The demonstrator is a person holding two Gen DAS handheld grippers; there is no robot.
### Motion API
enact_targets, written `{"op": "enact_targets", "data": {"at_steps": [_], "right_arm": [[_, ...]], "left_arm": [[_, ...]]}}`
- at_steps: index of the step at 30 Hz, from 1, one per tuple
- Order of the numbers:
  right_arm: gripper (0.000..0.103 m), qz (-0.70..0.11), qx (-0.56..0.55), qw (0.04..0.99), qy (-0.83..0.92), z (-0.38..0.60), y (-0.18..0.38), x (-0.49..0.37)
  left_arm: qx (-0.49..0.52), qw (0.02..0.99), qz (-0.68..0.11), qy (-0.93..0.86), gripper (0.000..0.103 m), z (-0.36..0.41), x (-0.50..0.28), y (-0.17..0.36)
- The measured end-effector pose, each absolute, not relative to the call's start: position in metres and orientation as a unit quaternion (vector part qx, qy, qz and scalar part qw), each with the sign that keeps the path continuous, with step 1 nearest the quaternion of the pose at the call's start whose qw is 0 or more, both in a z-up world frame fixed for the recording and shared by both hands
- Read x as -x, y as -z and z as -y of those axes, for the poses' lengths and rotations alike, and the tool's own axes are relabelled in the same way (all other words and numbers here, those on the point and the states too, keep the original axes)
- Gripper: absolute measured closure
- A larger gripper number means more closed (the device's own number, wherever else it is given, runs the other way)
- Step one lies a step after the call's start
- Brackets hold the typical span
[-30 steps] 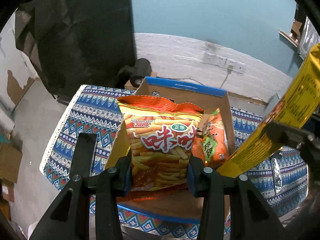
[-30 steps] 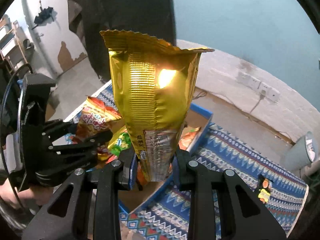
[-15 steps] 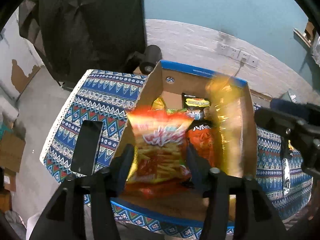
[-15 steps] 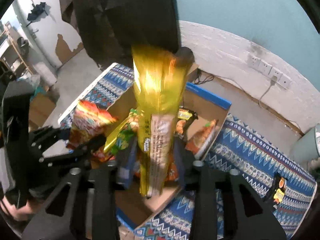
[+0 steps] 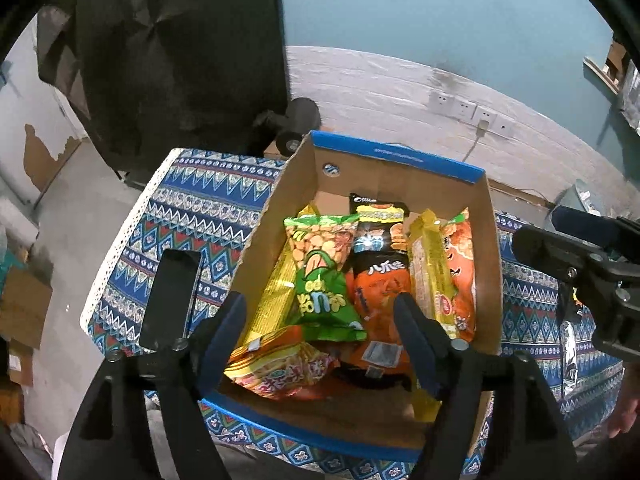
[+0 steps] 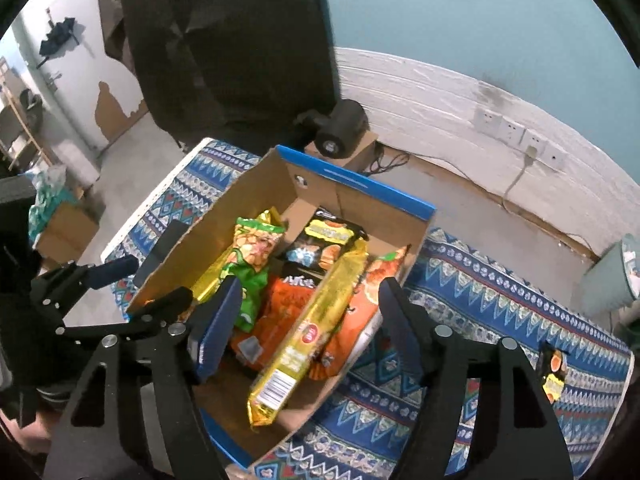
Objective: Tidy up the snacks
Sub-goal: 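Carry both snacks over the cardboard box and release them inside, then move both grippers back to the last snacks on the tablecloth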
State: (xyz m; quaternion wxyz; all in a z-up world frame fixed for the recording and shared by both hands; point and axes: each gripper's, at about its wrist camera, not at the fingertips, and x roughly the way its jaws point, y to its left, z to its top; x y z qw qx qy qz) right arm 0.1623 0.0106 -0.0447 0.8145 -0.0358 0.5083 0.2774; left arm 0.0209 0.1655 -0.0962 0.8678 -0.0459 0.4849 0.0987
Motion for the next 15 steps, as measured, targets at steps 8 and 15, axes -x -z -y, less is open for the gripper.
{"op": "enact_targets", "data": {"at_steps": [8, 15], "right_arm": [[0.023, -0.512, 0.017, 0.821, -0.250, 0.022, 0.042, -0.166], [0.023, -0.518, 0.012, 0.825, -0.226, 0.053, 0.047, -0.165]], "left_arm": [[0.032, 0.869, -0.486, -0.086, 0.025, -0.142, -0.027, 0.094], [0.016, 0.873, -0.482, -0.070, 0.025, -0.117, -0.029, 0.088]]}}
